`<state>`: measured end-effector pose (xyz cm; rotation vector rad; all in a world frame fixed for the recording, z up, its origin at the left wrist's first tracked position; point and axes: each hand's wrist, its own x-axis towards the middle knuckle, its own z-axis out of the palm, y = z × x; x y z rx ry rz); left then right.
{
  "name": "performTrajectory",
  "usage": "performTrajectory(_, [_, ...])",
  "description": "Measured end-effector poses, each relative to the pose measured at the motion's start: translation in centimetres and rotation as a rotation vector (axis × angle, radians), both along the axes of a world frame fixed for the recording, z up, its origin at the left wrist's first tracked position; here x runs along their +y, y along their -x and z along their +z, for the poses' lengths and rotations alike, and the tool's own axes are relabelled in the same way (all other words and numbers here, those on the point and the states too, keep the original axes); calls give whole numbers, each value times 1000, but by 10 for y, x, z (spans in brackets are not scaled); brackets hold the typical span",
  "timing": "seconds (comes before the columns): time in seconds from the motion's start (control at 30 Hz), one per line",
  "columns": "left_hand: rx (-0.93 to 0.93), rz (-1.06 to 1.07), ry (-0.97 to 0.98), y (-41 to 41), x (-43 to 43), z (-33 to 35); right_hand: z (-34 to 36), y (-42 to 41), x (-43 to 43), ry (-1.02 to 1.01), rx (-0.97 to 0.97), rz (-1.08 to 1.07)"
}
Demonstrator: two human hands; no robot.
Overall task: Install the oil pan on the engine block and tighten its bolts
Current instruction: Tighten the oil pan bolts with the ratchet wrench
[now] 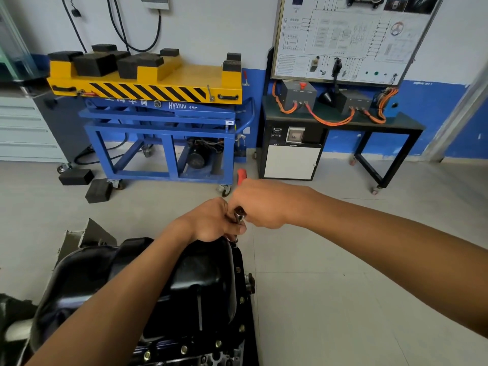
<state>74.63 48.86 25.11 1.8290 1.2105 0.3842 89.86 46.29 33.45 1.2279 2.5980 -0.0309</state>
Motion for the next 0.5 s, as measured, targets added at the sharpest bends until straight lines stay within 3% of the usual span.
performTrajectory(0.5, [28, 65, -9, -3, -1, 2, -12, -32, 9, 13, 105, -98])
